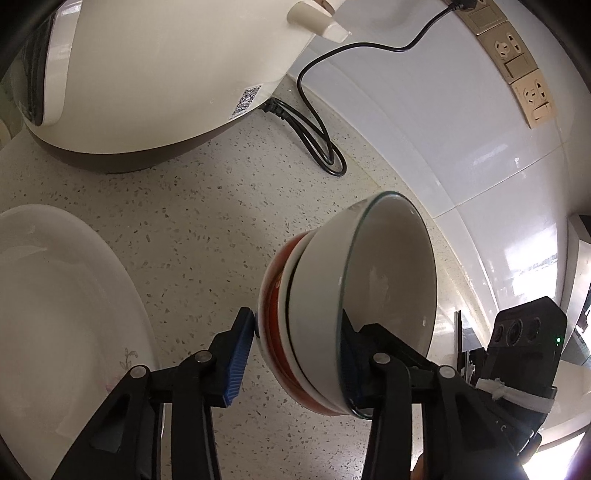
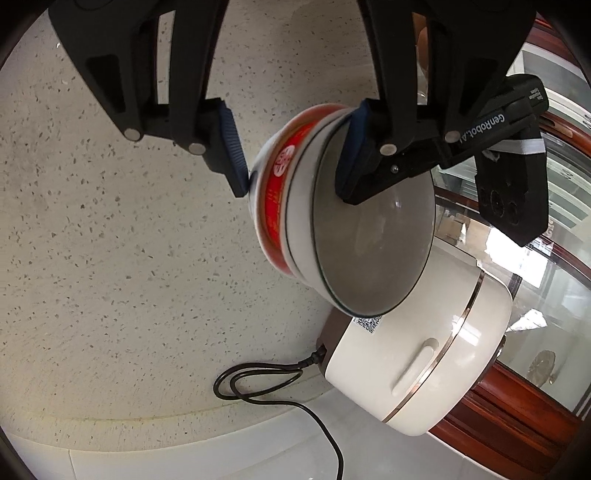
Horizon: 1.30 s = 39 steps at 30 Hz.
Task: Organize plates and bowls
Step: 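Lift the bowl stack with both tools and carry it over the plate stack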
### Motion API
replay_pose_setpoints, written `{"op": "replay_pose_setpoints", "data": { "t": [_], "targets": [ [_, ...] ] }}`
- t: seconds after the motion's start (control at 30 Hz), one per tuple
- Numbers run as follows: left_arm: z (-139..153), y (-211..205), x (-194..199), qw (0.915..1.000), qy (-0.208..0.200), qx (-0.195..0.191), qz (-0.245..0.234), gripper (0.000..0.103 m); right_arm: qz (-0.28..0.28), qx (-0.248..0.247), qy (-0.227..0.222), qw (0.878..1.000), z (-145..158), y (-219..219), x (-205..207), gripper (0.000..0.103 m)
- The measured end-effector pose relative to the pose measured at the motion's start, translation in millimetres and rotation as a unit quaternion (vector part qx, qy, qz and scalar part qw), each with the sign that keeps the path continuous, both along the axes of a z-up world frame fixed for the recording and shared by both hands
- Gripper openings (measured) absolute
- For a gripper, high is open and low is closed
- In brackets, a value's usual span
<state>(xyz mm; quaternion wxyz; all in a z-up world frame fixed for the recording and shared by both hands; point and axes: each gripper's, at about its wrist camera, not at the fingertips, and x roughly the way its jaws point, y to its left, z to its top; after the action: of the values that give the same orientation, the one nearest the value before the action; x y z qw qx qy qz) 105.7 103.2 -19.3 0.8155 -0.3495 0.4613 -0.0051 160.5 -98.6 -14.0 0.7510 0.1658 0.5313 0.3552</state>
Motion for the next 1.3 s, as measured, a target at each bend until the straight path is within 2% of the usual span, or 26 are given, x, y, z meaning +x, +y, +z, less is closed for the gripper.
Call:
{"op": "replay_pose_setpoints", "data": {
  "t": [0.43, 0.7, 1.3],
  "targets": [
    [2, 2, -4, 1.0000, -0.003, -0.006, 0.003, 0.043, -0.005, 0.001, 0.003, 1.000, 2, -3, -3, 0.053],
    [21, 7, -18, 0.9997, -0.023, -0.001, 0.013, 0.043, 0.000, 0.008, -0.012, 1.000, 20, 1, -13, 0.053],
    [50, 63, -74, 0.9970, -0.044, 0.004, 0.064, 0.043, 0.052, 0.026, -0.030, 0.998, 54, 60, -44, 0.053]
  ]
}}
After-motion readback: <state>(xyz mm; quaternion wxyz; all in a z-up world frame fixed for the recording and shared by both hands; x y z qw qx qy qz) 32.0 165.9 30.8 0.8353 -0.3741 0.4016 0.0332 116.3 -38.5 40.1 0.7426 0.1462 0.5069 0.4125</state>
